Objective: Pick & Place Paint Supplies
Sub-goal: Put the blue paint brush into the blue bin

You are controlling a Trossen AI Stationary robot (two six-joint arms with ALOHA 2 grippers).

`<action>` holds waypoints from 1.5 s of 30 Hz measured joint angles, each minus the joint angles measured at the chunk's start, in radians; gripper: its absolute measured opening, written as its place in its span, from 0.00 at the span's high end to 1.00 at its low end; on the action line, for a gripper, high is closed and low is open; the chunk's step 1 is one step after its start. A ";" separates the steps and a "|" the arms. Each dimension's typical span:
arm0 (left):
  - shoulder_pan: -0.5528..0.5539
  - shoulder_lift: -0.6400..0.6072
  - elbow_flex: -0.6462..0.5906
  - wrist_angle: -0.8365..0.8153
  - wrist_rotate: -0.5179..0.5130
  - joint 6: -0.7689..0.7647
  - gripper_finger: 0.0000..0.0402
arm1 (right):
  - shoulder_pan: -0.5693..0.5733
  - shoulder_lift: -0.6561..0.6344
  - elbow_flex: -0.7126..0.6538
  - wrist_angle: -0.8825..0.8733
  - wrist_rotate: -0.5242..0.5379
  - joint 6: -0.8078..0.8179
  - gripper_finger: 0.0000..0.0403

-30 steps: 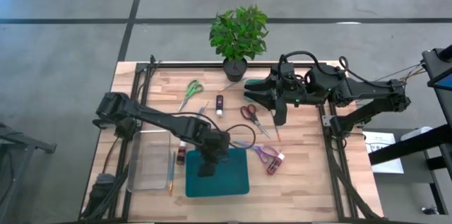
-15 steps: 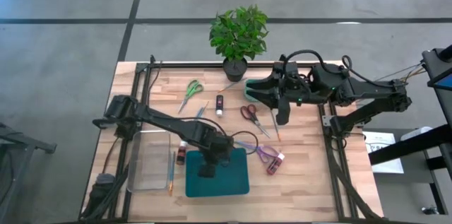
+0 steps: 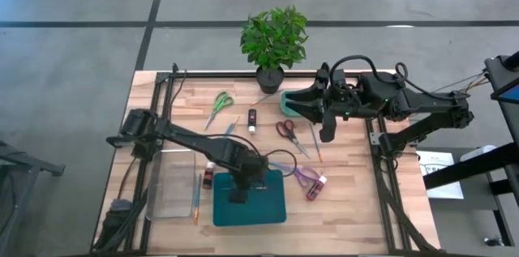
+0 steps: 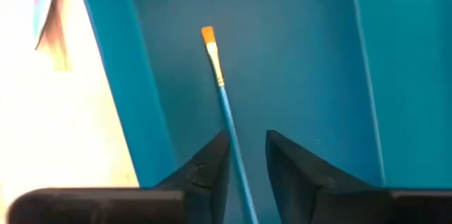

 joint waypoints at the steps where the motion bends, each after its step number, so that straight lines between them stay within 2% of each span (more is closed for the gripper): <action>1: 0.000 -0.002 0.000 0.000 0.000 0.000 0.72 | 0.000 0.000 0.000 0.000 0.000 0.000 0.68; 7: 0.000 -0.027 0.001 -0.006 0.000 -0.005 0.70 | 0.000 0.000 0.000 -0.005 0.002 -0.001 0.68; 14: 0.000 -0.100 0.001 -0.049 0.026 -0.094 0.69 | 0.000 0.000 0.000 -0.005 0.002 -0.001 0.68; 22: 0.002 -0.179 0.001 -0.190 0.031 -0.250 0.69 | 0.000 0.000 0.000 -0.004 0.001 -0.005 0.68; 34: 0.017 -0.208 0.001 -0.403 0.025 -0.463 0.69 | 0.000 0.000 0.000 0.004 0.000 -0.005 0.68; 40: 0.065 -0.229 0.001 -0.576 -0.083 -0.510 0.69 | 0.000 0.000 0.000 0.006 0.000 -0.004 0.68; 42: 0.099 -0.241 0.000 -0.623 -0.127 -0.511 0.69 | 0.000 0.000 0.000 0.006 0.000 -0.001 0.68; 45: 0.168 -0.266 -0.002 -0.636 -0.139 -0.509 0.69 | 0.000 0.000 0.000 0.010 0.000 0.000 0.68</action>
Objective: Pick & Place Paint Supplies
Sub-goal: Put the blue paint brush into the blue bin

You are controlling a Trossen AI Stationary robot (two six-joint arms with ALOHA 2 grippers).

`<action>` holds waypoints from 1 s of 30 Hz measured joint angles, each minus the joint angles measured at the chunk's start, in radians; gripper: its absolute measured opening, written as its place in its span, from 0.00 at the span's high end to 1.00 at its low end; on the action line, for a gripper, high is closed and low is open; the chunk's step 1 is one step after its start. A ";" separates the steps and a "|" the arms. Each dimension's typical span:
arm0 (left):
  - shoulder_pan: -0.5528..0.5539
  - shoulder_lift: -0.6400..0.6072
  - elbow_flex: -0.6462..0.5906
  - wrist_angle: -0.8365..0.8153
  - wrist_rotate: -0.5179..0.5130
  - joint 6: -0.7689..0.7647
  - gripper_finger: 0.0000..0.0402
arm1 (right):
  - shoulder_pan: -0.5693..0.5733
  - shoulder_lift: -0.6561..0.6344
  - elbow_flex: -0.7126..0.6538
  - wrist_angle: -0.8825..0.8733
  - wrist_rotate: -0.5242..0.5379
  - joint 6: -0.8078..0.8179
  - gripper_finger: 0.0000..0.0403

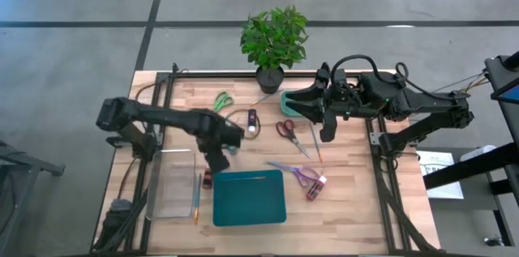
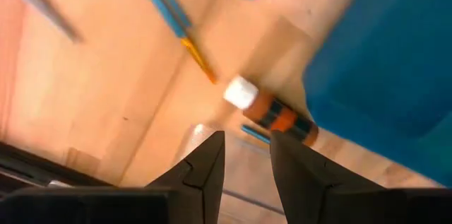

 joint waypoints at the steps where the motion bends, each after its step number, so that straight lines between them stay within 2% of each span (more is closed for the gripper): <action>1: 0.025 -0.008 -0.006 0.003 0.000 0.003 0.69 | 0.000 0.000 0.000 0.000 0.000 0.003 0.68; 5: 0.130 -0.055 -0.065 0.009 0.008 0.007 0.70 | 0.000 0.000 0.000 0.002 0.000 0.007 0.68; 12: 0.247 -0.136 -0.231 0.142 0.175 0.022 0.70 | 0.005 0.000 0.000 0.010 0.000 0.010 0.68; 20: 0.258 -0.094 -0.330 0.248 0.193 0.010 0.70 | 0.005 0.000 0.000 0.018 0.005 0.007 0.68; 30: 0.276 0.004 -0.358 0.289 0.260 0.053 0.70 | 0.005 0.000 0.000 0.018 0.008 0.007 0.68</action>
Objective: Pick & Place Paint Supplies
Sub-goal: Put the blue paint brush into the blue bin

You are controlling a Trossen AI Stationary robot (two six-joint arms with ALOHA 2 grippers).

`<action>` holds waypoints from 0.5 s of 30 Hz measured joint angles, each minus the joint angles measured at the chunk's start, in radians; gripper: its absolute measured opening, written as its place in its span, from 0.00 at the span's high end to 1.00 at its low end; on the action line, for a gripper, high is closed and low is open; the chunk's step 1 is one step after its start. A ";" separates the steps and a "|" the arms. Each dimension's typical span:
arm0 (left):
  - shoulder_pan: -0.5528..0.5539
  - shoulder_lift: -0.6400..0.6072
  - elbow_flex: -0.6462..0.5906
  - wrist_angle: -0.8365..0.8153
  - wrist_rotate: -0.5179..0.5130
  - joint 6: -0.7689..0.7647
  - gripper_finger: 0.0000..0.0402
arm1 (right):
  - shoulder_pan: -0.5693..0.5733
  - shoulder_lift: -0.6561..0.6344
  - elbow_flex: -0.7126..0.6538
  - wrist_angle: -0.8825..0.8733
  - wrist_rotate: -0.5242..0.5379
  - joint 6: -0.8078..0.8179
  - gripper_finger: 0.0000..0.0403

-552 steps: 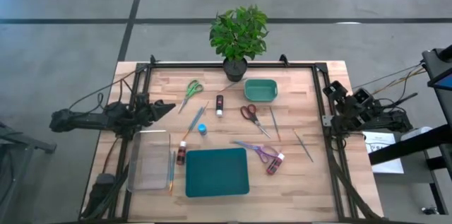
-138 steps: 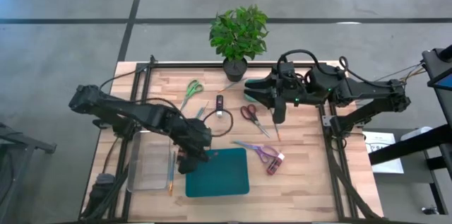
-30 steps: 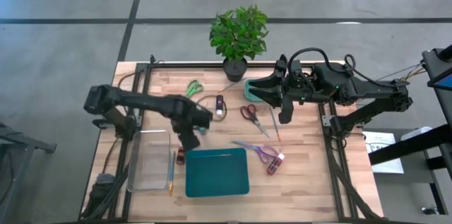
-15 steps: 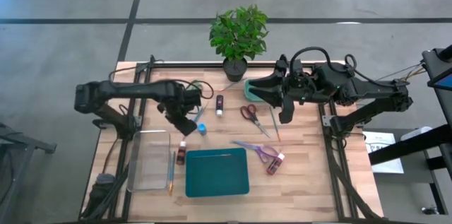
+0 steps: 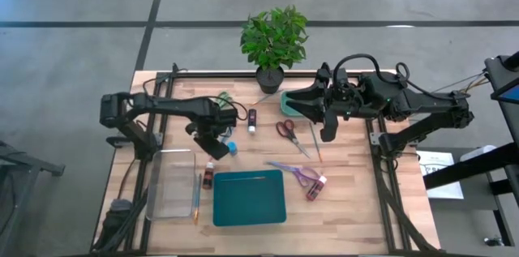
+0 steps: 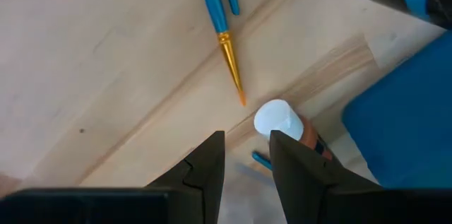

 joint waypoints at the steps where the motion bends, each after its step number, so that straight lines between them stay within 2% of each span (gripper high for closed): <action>1: 0.001 0.009 0.000 0.001 0.004 0.003 0.70 | 0.000 0.000 0.000 0.000 0.000 0.000 0.68; 15: 0.038 0.075 0.000 0.043 0.004 0.069 0.70 | 0.000 0.000 0.000 -0.002 0.000 0.000 0.68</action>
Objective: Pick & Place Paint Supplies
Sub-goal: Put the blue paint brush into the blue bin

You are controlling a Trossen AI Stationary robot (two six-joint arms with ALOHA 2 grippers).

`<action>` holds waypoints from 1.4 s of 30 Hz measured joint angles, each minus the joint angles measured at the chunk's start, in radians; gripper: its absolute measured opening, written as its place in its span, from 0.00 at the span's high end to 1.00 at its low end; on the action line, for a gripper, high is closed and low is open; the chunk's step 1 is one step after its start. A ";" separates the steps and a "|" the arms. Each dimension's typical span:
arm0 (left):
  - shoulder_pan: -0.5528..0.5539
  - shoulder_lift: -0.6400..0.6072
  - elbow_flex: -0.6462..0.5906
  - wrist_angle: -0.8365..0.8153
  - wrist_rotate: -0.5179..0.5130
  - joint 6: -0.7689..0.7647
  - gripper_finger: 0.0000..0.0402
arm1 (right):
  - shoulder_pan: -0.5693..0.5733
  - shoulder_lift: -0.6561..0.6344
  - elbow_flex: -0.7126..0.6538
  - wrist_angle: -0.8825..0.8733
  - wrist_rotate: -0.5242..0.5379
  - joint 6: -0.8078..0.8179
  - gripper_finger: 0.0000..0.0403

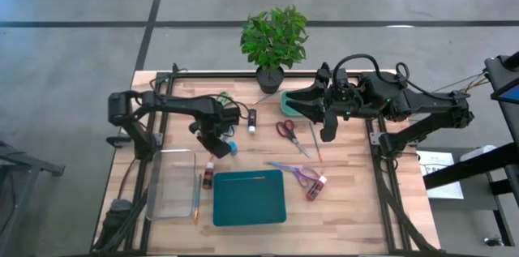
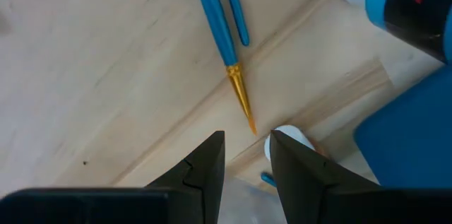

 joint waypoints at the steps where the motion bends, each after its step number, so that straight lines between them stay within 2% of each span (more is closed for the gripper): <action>1: 0.000 0.004 0.000 0.002 0.000 0.003 0.70 | 0.000 0.000 0.000 0.000 0.000 0.000 0.68; 12: 0.000 0.048 0.002 0.013 0.036 0.031 0.70 | 0.000 0.000 0.000 -0.001 0.000 0.000 0.68; 30: 0.005 0.050 0.001 0.024 0.049 0.035 0.70 | 0.000 0.000 0.000 -0.005 0.000 0.000 0.68; 42: 0.005 0.052 0.000 0.024 0.054 0.094 0.70 | 0.000 0.000 0.000 -0.006 0.000 0.000 0.68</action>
